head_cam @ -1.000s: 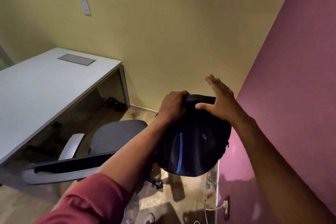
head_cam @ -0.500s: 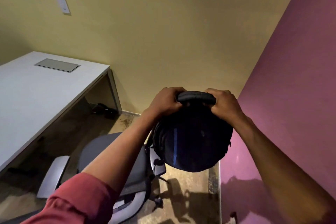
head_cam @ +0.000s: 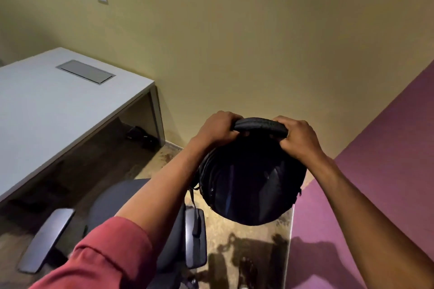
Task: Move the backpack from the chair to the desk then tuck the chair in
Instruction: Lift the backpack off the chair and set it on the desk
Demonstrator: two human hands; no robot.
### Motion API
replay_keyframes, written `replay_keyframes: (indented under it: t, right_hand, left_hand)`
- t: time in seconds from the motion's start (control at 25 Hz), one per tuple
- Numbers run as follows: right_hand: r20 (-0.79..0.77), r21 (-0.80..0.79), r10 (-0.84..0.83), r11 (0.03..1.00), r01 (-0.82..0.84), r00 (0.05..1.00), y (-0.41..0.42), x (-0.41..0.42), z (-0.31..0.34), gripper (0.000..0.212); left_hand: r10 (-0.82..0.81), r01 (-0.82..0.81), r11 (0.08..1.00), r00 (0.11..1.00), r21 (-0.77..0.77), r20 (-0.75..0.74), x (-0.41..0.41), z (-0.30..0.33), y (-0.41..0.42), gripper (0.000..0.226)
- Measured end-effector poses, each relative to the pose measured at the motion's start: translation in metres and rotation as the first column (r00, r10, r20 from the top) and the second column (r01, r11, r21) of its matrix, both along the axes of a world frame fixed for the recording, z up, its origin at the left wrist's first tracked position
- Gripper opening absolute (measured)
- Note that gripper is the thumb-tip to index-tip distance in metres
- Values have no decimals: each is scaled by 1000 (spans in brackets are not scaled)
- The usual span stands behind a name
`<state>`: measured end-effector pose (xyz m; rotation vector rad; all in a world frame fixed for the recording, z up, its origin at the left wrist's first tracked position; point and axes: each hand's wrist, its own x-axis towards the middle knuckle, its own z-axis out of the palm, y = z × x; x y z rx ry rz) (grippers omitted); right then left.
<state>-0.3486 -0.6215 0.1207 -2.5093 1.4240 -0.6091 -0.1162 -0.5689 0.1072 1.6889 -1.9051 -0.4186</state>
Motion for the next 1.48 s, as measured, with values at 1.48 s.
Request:
replay_keyframes:
  t: [1.48]
  right_hand:
    - [110, 217, 467, 850, -480, 877, -365, 479, -20, 89]
  left_hand:
    - [955, -955, 287, 280, 76, -96, 340, 17, -249, 16]
